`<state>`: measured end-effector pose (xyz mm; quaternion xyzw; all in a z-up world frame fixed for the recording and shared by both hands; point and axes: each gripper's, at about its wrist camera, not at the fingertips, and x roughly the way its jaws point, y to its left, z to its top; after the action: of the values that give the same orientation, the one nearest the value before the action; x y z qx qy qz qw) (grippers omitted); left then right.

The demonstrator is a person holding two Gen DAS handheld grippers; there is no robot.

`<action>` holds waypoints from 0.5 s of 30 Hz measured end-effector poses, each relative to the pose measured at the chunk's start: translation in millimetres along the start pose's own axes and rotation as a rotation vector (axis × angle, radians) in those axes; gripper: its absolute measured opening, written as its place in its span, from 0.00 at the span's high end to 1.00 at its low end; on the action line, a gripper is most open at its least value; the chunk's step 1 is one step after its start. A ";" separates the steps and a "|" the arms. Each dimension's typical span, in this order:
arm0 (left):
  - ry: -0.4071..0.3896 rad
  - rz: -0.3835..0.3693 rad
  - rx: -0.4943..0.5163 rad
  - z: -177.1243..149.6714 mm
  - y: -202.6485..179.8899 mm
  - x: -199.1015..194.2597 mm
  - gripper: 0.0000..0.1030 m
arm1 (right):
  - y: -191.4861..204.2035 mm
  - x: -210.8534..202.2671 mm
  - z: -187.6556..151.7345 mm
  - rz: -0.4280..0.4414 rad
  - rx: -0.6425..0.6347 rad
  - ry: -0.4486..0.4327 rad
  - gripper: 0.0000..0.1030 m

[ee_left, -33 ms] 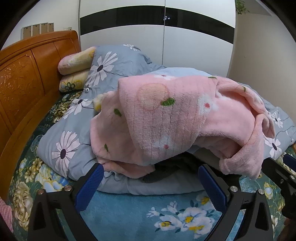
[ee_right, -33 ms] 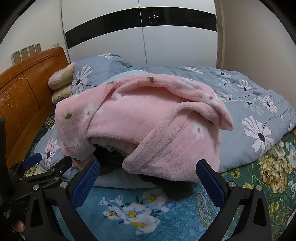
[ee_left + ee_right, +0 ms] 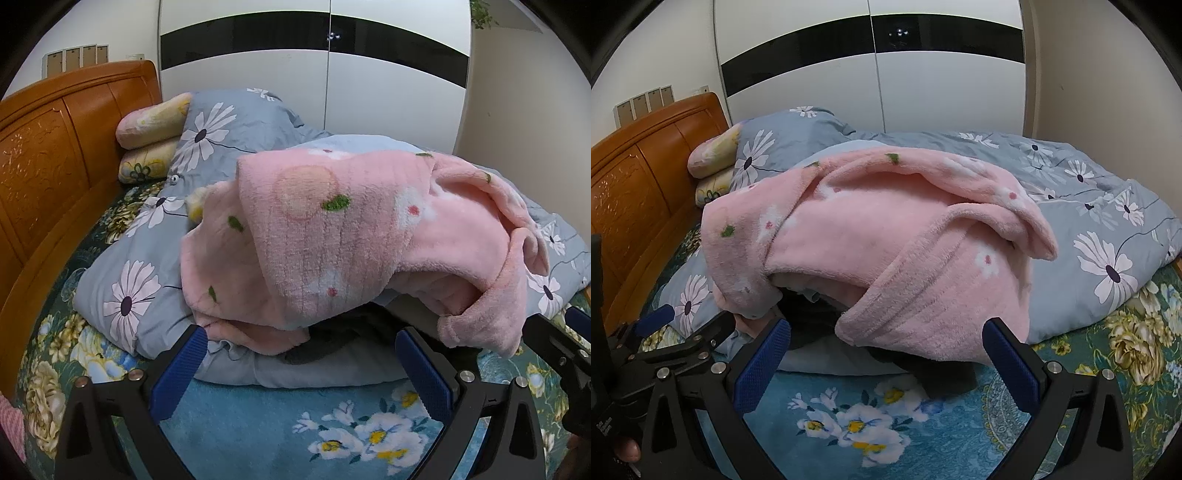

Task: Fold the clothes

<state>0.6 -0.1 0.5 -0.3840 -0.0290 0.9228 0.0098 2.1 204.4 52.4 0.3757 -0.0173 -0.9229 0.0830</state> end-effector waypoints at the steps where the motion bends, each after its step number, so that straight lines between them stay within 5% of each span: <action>1: -0.002 -0.007 -0.004 -0.1 0.1 -0.5 0.00 | 0.9 -0.4 0.3 0.001 0.000 0.000 0.00; 15: -0.039 -0.064 -0.069 -3.7 5.3 -13.1 0.00 | 11.3 -13.1 -1.8 0.001 -0.013 -0.012 0.00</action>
<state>12.5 -5.7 6.8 -0.3648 -0.0731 0.9279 0.0257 14.2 195.5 61.3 0.3694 -0.0119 -0.9253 0.0856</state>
